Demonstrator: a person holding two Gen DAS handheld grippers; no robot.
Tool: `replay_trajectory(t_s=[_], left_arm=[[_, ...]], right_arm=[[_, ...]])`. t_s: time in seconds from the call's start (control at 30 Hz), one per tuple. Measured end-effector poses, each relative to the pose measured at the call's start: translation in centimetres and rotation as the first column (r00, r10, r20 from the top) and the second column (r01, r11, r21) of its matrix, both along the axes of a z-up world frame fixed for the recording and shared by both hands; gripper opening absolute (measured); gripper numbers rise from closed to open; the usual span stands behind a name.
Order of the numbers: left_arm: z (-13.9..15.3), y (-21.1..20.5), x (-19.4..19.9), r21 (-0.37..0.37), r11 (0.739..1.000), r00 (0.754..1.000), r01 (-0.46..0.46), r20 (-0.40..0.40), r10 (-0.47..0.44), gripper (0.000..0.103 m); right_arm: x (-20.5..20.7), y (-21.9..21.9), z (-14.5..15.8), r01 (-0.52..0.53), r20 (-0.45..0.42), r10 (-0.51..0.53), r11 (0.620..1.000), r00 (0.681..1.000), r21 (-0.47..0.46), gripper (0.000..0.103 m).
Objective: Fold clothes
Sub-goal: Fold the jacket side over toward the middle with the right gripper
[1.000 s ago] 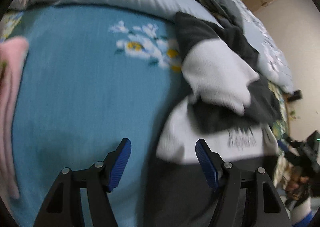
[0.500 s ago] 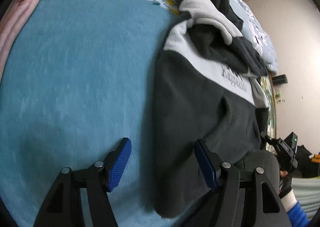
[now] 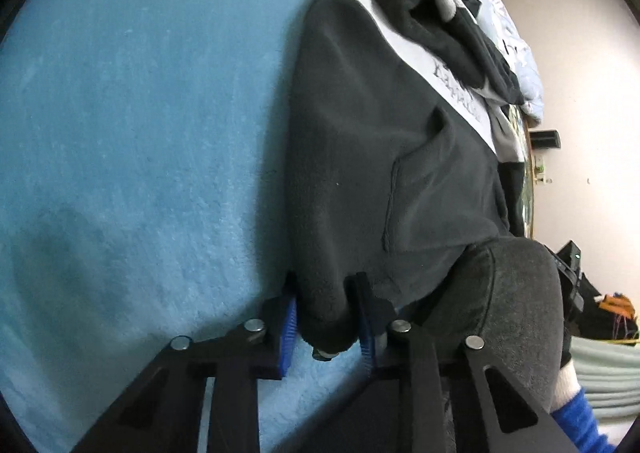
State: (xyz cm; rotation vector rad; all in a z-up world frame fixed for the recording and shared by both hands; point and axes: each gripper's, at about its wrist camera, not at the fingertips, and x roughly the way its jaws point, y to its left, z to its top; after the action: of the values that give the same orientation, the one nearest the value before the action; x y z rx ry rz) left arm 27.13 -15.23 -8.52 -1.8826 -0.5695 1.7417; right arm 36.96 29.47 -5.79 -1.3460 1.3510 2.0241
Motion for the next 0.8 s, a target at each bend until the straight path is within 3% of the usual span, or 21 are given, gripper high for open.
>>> replay_trajectory(t_s=[0.1, 0.2, 0.3, 0.4, 0.53, 0.6, 0.67, 0.73, 0.8], left_arm=[[0.5, -0.4, -0.5, 0.012, 0.998, 0.998, -0.054, 0.013, 0.054, 0.013], [3.6, -1.4, -2.4, 0.071, 0.99, 0.992, -0.12, -0.039, 0.123, 0.012], [9.8, -2.3, -5.1, 0.157, 0.976, 0.972, -0.154, -0.153, 0.178, 0.012], [16.5, -4.3, -6.9, 0.23, 0.959, 0.932, -0.166, -0.282, 0.229, 0.012], [22.2, -7.3, -5.9, 0.277, 0.953, 0.901, -0.126, -0.37, 0.226, 0.012], [23.5, -8.0, -3.6, 0.255, 0.963, 0.896, -0.087, -0.403, 0.188, 0.012], [23.2, -9.2, -0.4, 0.25, 0.966, 0.907, -0.062, -0.391, 0.159, 0.012], [21.8, -9.7, 1.9, 0.247, 0.968, 0.927, -0.056, -0.348, 0.142, 0.012], [20.0, -9.4, 2.5, 0.226, 0.972, 0.951, -0.07, -0.28, 0.133, 0.012]], right_arm=[[-0.7, -0.4, 1.6, -0.011, -0.008, 0.012, 1.0, 1.0, 0.024, 0.017], [-2.1, -0.4, 4.3, -0.031, -0.063, 0.033, 0.999, 0.998, 0.033, 0.015], [-4.1, -1.2, 8.8, -0.096, -0.141, 0.107, 0.992, 0.984, 0.085, 0.015], [-5.2, -1.4, 14.0, -0.113, -0.262, 0.143, 0.986, 0.954, 0.124, 0.014], [-5.4, -1.8, 20.0, -0.136, -0.384, 0.19, 0.977, 0.904, 0.163, 0.014], [-4.5, -3.1, 22.1, -0.174, -0.398, 0.243, 0.964, 0.885, 0.202, 0.014], [-2.7, -4.1, 23.1, -0.2, -0.402, 0.275, 0.955, 0.873, 0.22, 0.014], [-0.7, -5.0, 23.2, -0.221, -0.393, 0.295, 0.95, 0.871, 0.222, 0.014], [0.3, -5.1, 22.1, -0.239, -0.347, 0.301, 0.948, 0.888, 0.21, 0.014]])
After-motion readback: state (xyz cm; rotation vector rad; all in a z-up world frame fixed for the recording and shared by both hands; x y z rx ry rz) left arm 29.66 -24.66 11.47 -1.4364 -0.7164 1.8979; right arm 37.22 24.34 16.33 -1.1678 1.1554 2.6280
